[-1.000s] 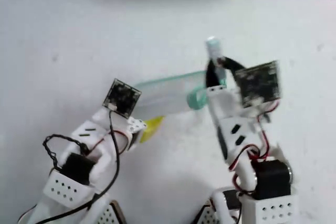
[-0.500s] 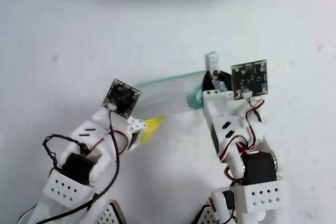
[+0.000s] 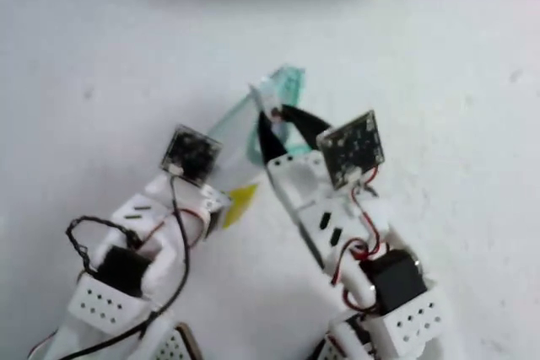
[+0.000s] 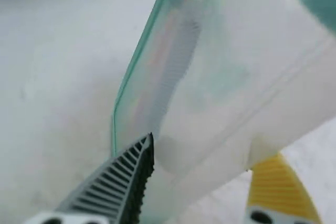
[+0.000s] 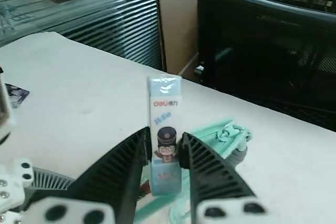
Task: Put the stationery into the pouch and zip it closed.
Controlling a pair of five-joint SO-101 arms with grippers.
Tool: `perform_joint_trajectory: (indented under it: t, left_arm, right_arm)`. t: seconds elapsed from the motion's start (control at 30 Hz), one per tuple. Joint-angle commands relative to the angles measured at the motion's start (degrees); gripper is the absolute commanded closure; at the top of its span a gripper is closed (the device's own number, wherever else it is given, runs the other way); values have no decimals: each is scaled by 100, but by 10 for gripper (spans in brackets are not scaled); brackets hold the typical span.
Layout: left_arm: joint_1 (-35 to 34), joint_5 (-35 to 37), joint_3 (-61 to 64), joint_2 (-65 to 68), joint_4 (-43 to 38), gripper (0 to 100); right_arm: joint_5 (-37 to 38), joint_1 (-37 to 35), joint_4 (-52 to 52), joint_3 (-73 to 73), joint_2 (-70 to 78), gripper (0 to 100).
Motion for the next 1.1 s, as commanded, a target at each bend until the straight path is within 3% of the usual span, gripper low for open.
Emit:
perform_joint_trajectory:
  t: [0.0, 0.17, 0.3, 0.47, 0.6, 0.83, 1.0, 1.07]
  left_arm:
    - [-48, 167, -44, -48, -193, 786]
    - [-251, 167, -141, -48, -273, 919]
    - [-251, 176, -123, -48, -440, 939]
    - [-251, 229, -149, -48, -607, 940]
    - [-242, 879, -202, -163, -695, 940]
    - [-251, 985, 387, -1429, -721, 932]
    - [-251, 985, 1029, -2536, -571, 811]
    - [-251, 985, 1081, -2905, -308, 809]
  right_arm:
    - [-9, -321, -330, -26, 40, 982]
    - [-9, -620, -716, -62, 637, 982]
    - [-9, -690, -848, -158, 927, 982]
    - [-9, -743, -804, -527, 971, 982]
    - [-9, -927, -796, -598, 971, 982]
    - [-9, -945, -655, -571, 980, 982]
    - [202, -954, -655, -607, 980, 982]
    - [378, -954, -646, -607, 980, 982]
